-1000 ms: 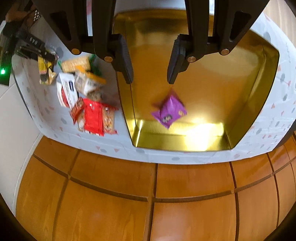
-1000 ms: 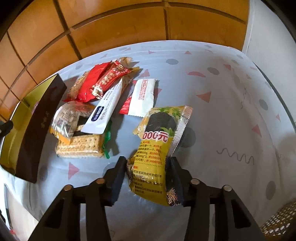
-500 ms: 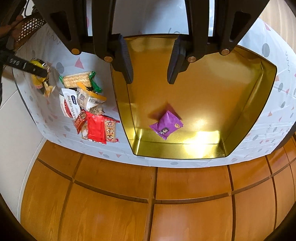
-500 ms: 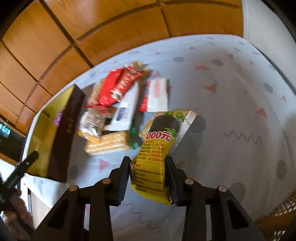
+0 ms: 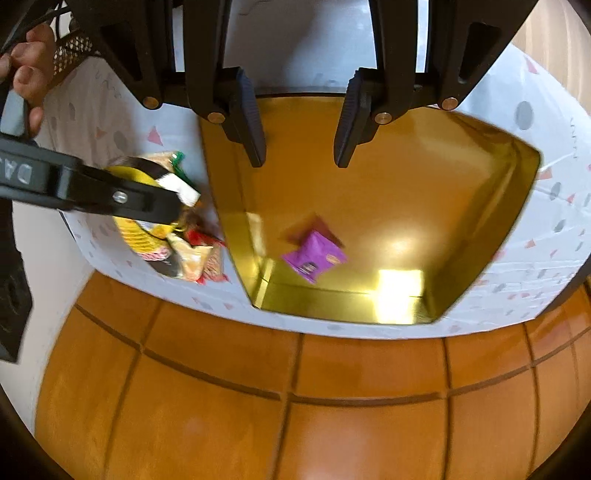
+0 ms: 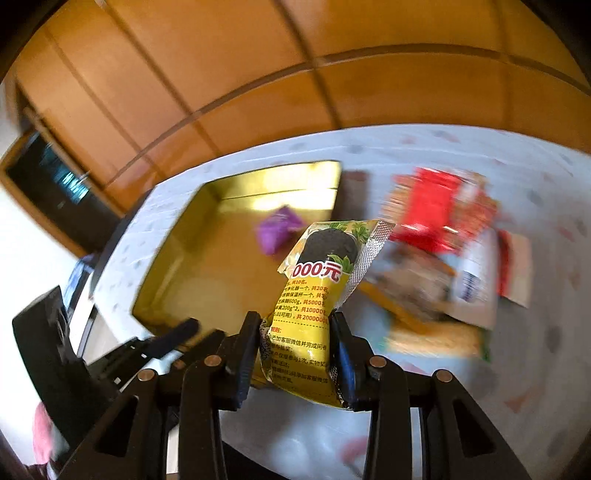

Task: Organize snacks
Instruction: 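Carry the yellow pack into the gold tin and open the right tool, then reach the left tool to the red gold-patterned packet and grasp it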

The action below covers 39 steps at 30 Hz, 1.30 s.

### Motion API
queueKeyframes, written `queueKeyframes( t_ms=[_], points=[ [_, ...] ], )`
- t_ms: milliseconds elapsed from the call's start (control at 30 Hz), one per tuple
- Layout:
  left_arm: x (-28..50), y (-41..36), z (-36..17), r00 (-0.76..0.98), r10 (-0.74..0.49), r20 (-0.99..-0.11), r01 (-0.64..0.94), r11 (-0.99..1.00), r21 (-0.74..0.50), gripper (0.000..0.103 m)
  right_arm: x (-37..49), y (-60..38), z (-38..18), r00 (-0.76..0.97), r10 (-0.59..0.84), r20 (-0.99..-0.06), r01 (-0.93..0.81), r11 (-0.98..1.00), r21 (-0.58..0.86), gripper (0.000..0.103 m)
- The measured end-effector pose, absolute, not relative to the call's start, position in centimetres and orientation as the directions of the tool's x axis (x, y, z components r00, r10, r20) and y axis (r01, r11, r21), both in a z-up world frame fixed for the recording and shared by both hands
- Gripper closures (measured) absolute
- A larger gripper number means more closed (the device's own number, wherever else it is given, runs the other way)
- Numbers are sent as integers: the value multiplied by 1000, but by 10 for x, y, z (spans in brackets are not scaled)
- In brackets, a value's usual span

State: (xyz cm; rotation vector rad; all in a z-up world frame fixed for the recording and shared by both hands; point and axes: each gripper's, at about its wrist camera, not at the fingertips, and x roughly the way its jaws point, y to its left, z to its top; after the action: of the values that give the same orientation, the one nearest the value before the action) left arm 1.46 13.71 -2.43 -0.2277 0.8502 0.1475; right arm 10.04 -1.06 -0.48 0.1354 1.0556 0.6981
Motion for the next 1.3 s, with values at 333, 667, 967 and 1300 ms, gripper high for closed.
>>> queueKeyframes(
  t_ms=[333,667,967,1300],
  points=[
    [2,176,-16,671,109,-734,-335,927,-169,65,116,51,-26,209,601,-772,-488,748,450,61],
    [7,160,-16,670,70,-739,-279,946,-164,65,101,-1,-14,316,579,-752,-421,795,436,55],
    [17,134,-9,673,40,-739,-209,968,-138,65,97,-82,-20,456,408,-791,-286,909,304,44],
    [27,102,-6,666,8,-746,-125,987,-101,65,100,-140,-31,514,273,-813,-169,962,216,34]
  ],
)
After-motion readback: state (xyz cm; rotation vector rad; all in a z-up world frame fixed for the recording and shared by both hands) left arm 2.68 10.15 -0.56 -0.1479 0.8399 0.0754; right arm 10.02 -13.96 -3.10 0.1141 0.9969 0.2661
